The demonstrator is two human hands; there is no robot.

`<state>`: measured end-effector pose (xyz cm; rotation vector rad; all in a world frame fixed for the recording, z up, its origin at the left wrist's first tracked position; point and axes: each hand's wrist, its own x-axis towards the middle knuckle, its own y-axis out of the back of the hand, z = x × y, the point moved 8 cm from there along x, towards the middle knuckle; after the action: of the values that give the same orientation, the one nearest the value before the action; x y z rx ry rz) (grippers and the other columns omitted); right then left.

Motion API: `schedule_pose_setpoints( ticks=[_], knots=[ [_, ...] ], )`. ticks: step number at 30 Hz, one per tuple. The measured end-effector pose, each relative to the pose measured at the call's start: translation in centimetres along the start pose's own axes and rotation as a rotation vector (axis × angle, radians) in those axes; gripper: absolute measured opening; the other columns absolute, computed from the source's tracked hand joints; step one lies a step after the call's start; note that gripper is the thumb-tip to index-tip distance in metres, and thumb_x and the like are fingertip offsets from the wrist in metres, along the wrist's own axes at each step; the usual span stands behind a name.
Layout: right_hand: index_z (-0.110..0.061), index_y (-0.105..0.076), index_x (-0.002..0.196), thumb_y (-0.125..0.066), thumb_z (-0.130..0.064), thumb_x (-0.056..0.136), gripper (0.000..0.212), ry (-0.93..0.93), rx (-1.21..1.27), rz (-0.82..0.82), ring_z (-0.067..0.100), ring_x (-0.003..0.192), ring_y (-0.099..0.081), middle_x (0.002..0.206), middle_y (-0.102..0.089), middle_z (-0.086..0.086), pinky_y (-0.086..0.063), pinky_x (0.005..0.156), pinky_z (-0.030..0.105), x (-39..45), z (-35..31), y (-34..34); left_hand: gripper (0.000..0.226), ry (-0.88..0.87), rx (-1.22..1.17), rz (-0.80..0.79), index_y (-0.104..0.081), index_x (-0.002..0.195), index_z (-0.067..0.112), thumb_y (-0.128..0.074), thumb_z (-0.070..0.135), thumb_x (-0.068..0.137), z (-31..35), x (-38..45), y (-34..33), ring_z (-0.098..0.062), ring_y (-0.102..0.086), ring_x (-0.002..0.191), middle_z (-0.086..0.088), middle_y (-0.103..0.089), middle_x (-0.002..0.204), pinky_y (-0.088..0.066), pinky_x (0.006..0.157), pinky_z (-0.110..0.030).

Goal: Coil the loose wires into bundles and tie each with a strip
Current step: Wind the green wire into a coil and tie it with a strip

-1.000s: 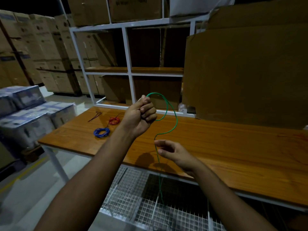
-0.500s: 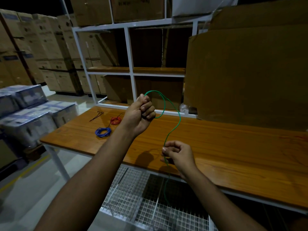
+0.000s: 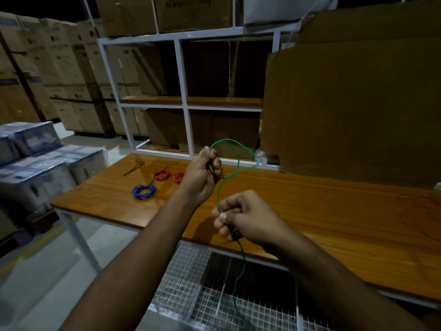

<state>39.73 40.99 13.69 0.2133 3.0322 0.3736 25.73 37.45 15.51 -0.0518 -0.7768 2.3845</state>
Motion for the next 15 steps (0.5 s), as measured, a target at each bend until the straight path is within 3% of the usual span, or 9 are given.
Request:
schedule_pose_setpoints(
  ticks=[3, 7, 11, 15],
  knots=[
    [-0.006, -0.067, 0.097, -0.060, 0.001, 0.094, 0.011, 0.103, 0.048, 0.270, 0.013, 0.060, -0.065, 0.078, -0.072, 0.010, -0.055, 0.056, 0.028, 0.5, -0.4, 4.0, 0.034, -0.024, -0.053, 0.006, -0.047, 0.083, 0.018, -0.031, 0.035, 0.107, 0.3, 0.4, 0.6, -0.008, -0.038, 0.047, 0.004, -0.044, 0.058, -0.033, 0.050, -0.021],
    [-0.004, -0.070, 0.092, -0.075, -0.005, 0.084, 0.009, 0.077, 0.139, 0.395, 0.023, 0.070, -0.073, 0.078, -0.073, 0.014, -0.058, 0.061, 0.030, 1.0, 2.5, 7.9, 0.036, -0.046, -0.118, -0.003, -0.048, 0.081, 0.018, -0.030, 0.034, 0.108, 1.5, 0.3, 1.0, -0.008, -0.036, 0.047, 0.004, -0.043, 0.056, -0.031, 0.051, -0.022],
    [-0.010, -0.072, 0.086, -0.069, -0.010, 0.091, 0.005, 0.074, 0.091, 0.537, 0.020, 0.068, -0.071, 0.076, -0.072, 0.009, -0.057, 0.063, 0.030, 1.9, 5.7, 8.9, 0.037, -0.074, -0.133, -0.006, -0.049, 0.081, 0.018, -0.030, 0.035, 0.108, 2.6, 0.5, 1.3, -0.008, -0.037, 0.048, 0.005, -0.044, 0.056, -0.031, 0.052, -0.022],
    [-0.011, -0.071, 0.092, -0.064, -0.014, 0.095, 0.009, 0.009, 0.206, 0.700, 0.018, 0.070, -0.074, 0.079, -0.074, 0.006, -0.060, 0.069, 0.035, 2.3, 7.9, 9.6, 0.037, -0.088, -0.114, -0.016, -0.049, 0.082, 0.018, -0.029, 0.035, 0.108, 3.0, 0.6, 1.1, -0.008, -0.037, 0.048, 0.004, -0.044, 0.057, -0.032, 0.052, -0.022]
  ],
)
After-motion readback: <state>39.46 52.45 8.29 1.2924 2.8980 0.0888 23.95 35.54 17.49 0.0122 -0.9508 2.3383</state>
